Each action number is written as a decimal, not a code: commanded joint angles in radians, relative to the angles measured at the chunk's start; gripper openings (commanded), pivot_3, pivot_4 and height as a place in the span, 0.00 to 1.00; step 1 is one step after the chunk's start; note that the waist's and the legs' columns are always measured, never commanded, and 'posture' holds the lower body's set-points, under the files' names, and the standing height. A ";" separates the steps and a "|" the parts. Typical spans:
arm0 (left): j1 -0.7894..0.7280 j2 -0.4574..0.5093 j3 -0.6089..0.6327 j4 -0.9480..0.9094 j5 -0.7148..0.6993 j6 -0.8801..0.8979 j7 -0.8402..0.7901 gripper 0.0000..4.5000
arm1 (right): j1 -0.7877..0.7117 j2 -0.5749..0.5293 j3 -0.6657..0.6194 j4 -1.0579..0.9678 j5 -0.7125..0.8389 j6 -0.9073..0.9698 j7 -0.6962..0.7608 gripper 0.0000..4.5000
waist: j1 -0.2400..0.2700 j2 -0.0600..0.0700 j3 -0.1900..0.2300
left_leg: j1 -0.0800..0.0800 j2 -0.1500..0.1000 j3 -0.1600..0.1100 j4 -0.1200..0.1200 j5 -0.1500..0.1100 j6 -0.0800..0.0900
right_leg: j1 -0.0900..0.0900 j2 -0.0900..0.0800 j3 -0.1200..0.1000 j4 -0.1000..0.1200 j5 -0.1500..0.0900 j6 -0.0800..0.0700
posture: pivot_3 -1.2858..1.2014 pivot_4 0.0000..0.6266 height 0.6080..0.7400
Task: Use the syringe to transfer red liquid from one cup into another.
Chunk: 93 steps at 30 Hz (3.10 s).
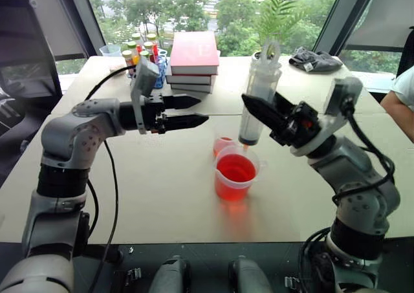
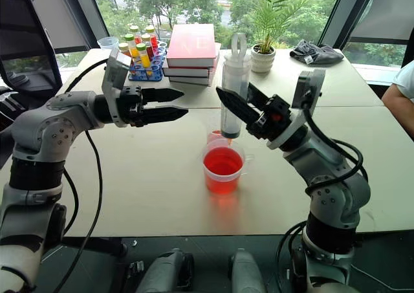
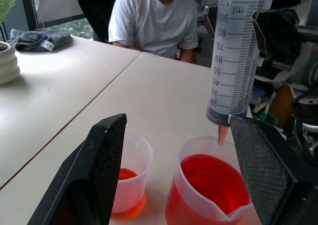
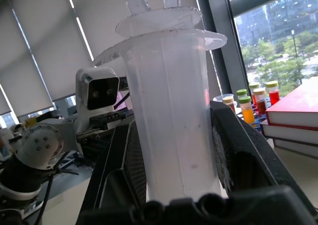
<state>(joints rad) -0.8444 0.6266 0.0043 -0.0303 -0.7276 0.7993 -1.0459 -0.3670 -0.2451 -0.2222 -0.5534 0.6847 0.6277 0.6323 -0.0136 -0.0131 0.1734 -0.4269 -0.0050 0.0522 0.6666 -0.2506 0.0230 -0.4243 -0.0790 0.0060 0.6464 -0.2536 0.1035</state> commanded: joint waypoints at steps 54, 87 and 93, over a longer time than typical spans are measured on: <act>-0.309 -0.208 -0.003 0.240 0.115 -0.160 -0.080 0.01 | 0.159 -0.073 0.242 0.182 -0.097 -0.312 0.099 0.32 | 0.002 0.000 0.000 | 0.000 0.000 -0.001 0.001 0.000 0.000 | 0.000 0.001 0.000 0.001 0.000 0.000 | 0.52 0.24 1.00; -0.272 -0.167 -0.018 0.221 0.109 -0.144 -0.114 1.00 | 0.058 -0.097 0.207 0.138 -0.046 -0.291 0.063 0.32 | 0.002 0.000 0.000 | 0.000 0.000 -0.001 0.001 0.000 0.000 | 0.000 0.001 0.000 0.001 0.000 0.000 | 0.52 0.24 1.00; -0.209 -0.113 -0.009 0.190 0.114 -0.122 -0.112 1.00 | 0.019 -0.108 0.160 0.124 -0.009 -0.258 0.039 0.32 | 0.001 0.000 0.000 | 0.000 0.000 -0.001 0.001 0.000 0.000 | 0.000 0.001 0.000 0.001 0.000 0.000 | 0.52 0.24 1.00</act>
<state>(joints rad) -1.0595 0.4956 -0.0195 0.1903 -0.6195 0.6716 -1.1553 -0.3155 -0.3494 -0.0244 -0.3713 0.6356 0.3756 0.6788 -0.0128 -0.0132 0.1735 -0.4265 -0.0046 0.0512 0.6674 -0.2502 0.0226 -0.4240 -0.0783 0.0061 0.6476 -0.2539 0.1038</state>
